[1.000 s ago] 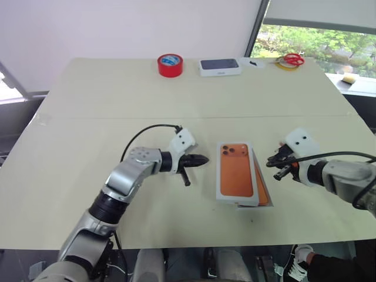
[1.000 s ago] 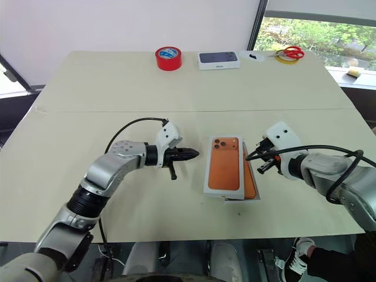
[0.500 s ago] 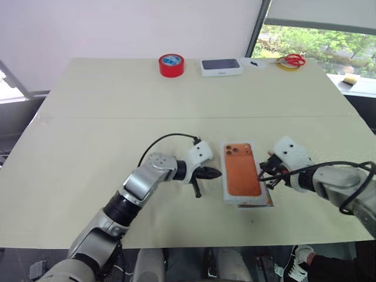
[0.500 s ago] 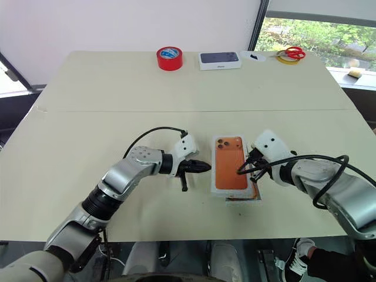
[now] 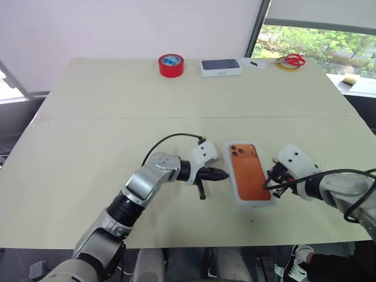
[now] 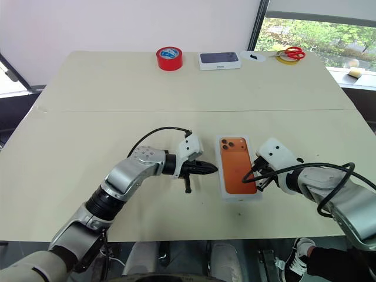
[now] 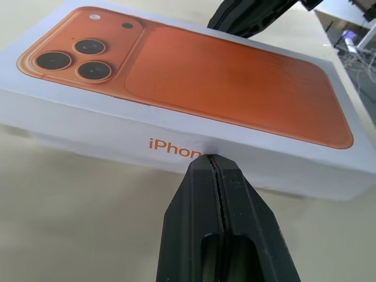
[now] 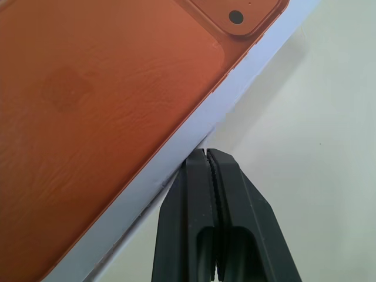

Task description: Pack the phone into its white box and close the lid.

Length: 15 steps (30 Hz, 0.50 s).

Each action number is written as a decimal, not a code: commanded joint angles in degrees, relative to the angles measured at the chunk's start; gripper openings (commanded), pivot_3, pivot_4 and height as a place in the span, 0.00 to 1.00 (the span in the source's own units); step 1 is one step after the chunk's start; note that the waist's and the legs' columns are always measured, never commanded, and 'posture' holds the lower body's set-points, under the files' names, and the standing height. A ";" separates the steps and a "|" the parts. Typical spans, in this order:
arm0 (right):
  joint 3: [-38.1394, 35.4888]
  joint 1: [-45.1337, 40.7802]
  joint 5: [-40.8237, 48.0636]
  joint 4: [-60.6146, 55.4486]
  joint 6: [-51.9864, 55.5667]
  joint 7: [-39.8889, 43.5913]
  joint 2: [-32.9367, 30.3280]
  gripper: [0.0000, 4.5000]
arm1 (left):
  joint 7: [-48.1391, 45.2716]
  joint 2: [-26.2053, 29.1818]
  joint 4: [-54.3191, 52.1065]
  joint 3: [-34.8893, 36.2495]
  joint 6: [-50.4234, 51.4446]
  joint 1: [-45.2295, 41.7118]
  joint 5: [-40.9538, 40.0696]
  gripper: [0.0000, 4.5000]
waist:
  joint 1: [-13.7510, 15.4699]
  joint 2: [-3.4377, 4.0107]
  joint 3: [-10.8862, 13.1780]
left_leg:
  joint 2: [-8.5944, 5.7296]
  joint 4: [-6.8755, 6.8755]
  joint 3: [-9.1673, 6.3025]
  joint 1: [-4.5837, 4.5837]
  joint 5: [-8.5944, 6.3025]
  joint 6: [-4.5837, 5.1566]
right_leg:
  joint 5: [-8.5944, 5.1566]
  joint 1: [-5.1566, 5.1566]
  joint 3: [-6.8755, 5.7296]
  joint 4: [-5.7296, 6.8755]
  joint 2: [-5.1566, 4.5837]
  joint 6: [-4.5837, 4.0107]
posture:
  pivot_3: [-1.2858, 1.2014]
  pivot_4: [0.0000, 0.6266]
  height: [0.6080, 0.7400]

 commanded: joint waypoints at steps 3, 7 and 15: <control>-2.68 1.47 -0.90 -2.78 -0.01 1.56 0.74 0.01 | -1.07 -1.54 -2.41 -0.95 0.42 -1.07 -1.36 0.00 | 0.00 0.00 0.00 | 0.00 0.00 -0.01 0.00 0.00 0.00 | 0.00 0.01 0.00 0.00 0.00 0.00 | 0.52 0.24 0.93; -3.34 2.24 -1.45 -3.13 0.31 2.16 1.21 0.01 | -1.06 -1.63 -2.15 -1.26 0.24 -1.04 -0.68 0.00 | -0.01 0.00 0.00 | 0.00 0.00 -0.01 0.01 0.00 0.00 | 0.00 0.01 0.00 0.00 0.00 0.00 | 0.52 0.24 0.93; -3.36 2.58 -4.30 -2.00 -0.33 1.96 2.54 0.01 | 0.18 -2.03 -0.89 -0.49 0.31 -0.95 -0.23 0.00 | 0.00 0.00 0.00 | 0.00 0.02 -0.02 0.01 0.00 0.00 | 0.00 0.02 -0.01 0.00 0.00 0.00 | 0.52 0.24 0.93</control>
